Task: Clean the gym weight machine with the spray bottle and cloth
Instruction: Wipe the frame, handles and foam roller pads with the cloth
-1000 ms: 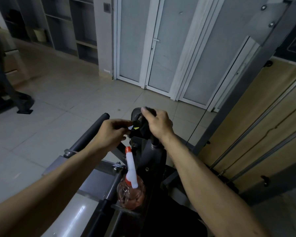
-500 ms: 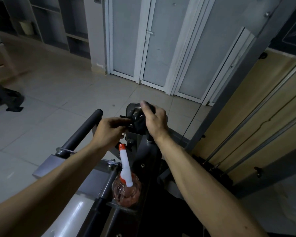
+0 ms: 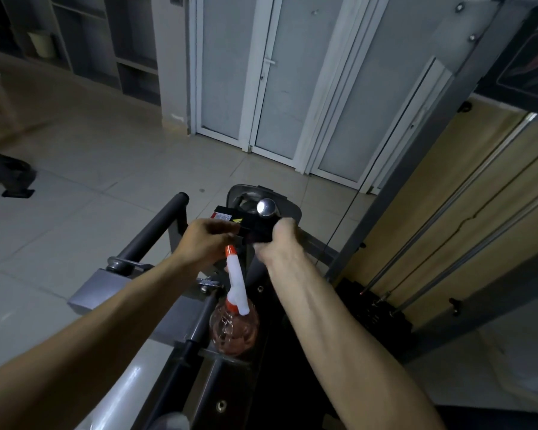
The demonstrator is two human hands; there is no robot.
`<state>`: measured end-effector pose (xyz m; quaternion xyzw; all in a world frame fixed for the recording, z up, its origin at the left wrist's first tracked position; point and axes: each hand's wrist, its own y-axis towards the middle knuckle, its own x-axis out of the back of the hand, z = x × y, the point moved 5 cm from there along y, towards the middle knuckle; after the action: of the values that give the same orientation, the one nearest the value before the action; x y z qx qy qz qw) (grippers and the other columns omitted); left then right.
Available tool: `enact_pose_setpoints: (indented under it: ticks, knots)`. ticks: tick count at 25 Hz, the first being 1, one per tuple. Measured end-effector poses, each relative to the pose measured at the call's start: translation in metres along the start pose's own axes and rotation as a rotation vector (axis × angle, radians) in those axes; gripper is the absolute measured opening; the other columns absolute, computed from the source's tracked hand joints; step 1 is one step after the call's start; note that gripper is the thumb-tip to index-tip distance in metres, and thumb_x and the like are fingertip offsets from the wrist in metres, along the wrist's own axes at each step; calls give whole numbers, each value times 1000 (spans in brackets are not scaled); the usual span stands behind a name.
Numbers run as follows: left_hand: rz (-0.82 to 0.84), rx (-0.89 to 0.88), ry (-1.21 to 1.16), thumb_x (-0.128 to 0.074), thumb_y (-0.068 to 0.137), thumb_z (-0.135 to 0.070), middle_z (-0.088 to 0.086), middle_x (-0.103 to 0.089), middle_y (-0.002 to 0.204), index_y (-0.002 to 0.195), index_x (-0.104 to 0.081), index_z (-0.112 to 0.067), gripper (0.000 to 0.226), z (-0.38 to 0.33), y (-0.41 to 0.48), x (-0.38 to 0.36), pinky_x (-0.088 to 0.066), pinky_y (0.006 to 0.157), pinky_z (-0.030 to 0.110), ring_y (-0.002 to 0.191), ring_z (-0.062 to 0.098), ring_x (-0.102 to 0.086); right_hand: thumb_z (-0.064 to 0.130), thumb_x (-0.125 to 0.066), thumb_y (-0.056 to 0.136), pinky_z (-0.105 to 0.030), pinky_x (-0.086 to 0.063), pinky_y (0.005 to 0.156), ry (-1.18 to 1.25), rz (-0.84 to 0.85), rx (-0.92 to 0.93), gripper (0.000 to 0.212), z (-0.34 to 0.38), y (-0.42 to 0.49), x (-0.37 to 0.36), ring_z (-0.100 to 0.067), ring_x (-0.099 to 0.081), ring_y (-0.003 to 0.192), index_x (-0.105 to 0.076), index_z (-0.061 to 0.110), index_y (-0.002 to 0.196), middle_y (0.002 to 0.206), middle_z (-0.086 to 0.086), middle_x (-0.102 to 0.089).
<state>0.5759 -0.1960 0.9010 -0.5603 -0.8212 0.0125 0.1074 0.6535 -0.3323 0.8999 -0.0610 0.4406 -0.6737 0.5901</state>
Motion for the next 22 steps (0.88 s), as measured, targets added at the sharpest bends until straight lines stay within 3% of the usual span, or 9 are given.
enact_pose_setpoints:
  ticks: [4,5,7,10,12,14,17,20,22]
  knots:
    - [-54,38,-90,-59,99,-1,6,-73,116,101,-72,-21,24,-23,-21,16,-59,80,32,97,19,-71,8,-48,105,-45,-56,55,59,106,-134,25,26,-57,-1,-38,-67,87,-56,-3,126,103,-24,-64]
    - [-86,25,-111,-58,100,-5,5,-73,115,101,-72,-22,22,-35,-28,21,-58,83,34,97,17,-71,8,-50,105,-45,-57,59,41,160,-130,21,31,-73,1,-38,-67,88,-57,-4,121,105,-25,-64]
    - [-91,-39,-155,-61,101,-23,-2,-71,118,115,-69,-22,16,-59,-40,29,-56,92,35,106,14,-68,12,-48,106,-44,-58,87,-16,280,-93,23,40,-95,-2,-36,-67,100,-62,-4,115,110,-26,-67]
    - [33,-248,-51,-73,78,-66,-9,-59,141,147,-49,-29,83,-103,-76,25,-44,108,33,130,9,-55,23,-46,107,-45,-47,106,-194,545,30,33,59,-141,-13,-32,-66,105,-67,2,122,122,-21,-69]
    - [82,-355,-24,-85,63,-62,-8,-53,148,156,-35,-31,111,-126,-102,15,-42,110,34,133,8,-51,28,-52,106,-46,-50,106,-338,697,34,35,54,-174,-20,-32,-69,103,-67,4,127,122,-19,-70]
    - [36,-465,-9,-92,65,-39,-1,-63,136,150,-45,-22,99,-139,-128,8,-49,107,36,125,13,-61,31,-55,105,-45,-52,104,-440,809,-4,36,43,-196,-21,-32,-69,106,-67,5,128,122,-19,-70]
    - [-227,-498,41,-83,79,-8,5,-72,115,126,-63,-12,51,-130,-159,12,-57,98,44,108,18,-70,35,-60,101,-44,-49,106,-600,945,-1,37,32,-212,-1,-31,-65,112,-67,10,128,122,-18,-67]
    - [-542,-304,-89,-74,86,0,4,-69,101,118,-62,-12,37,-99,-191,32,-62,73,31,90,16,-69,30,-66,98,-46,-46,110,-939,758,326,36,24,-191,29,-37,-63,120,-64,10,128,130,-21,-65]
    - [-671,-199,-184,-68,89,3,6,-66,98,115,-58,-17,34,-81,-215,46,-54,54,19,86,17,-68,32,-73,90,-44,-50,105,-1226,582,589,51,8,-171,46,-29,-62,120,-58,15,135,134,-12,-63]
